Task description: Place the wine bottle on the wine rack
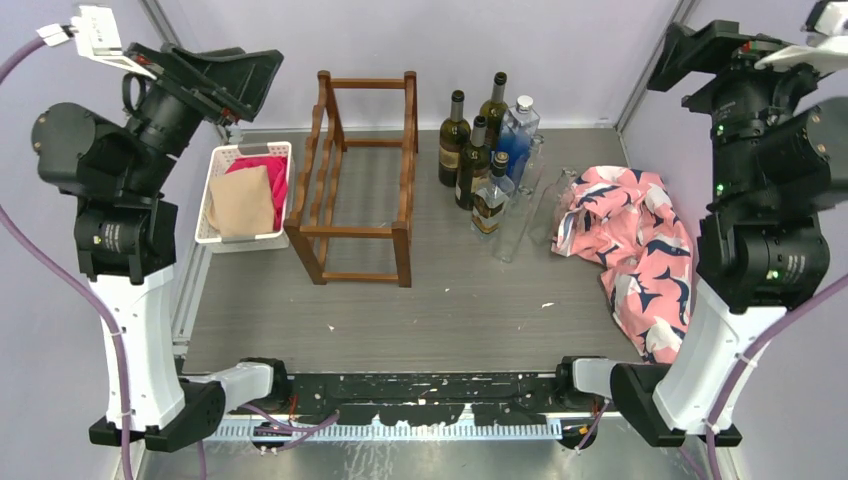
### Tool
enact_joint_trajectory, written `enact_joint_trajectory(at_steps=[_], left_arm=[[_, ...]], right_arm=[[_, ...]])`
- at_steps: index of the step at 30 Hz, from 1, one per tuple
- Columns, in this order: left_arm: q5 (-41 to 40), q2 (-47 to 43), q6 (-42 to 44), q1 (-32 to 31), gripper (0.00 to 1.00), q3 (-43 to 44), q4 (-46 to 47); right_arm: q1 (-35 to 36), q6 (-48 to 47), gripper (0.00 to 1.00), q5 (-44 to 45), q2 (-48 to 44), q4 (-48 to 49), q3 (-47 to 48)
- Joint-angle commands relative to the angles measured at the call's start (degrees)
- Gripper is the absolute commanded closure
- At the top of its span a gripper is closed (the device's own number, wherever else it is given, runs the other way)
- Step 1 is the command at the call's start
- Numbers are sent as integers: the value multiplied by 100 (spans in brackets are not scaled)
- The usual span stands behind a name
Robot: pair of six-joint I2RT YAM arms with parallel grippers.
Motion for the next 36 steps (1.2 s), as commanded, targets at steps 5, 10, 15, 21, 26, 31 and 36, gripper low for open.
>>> enact_joint_trajectory(at_steps=[5, 10, 15, 21, 26, 31, 36], left_arm=[[-39, -163, -20, 342, 1, -643, -935], [175, -38, -9, 395, 1, -730, -1555], [-1154, 617, 820, -948, 1, 313, -3148], [-2064, 1013, 1374, -2060, 1, 482, -3787], [-2013, 378, 1335, -2406, 0, -952, -2693], [-1774, 150, 1190, -2496, 0, -1770, -2130], [-1595, 314, 1222, -2513, 1, -1725, -2101]], right_arm=[[-219, 326, 0, 106, 542, -731, 8], [-234, -58, 0, -845, 558, -821, -664], [-84, -502, 0, -1703, 621, -1167, -1274], [-7, -913, 0, -2776, 643, -1321, -1943], [20, -1147, 0, -3386, 571, -1430, -2405], [34, -1681, 0, -4070, 486, -1687, -2796], [38, -2125, 0, -4769, 467, -1710, -3333]])
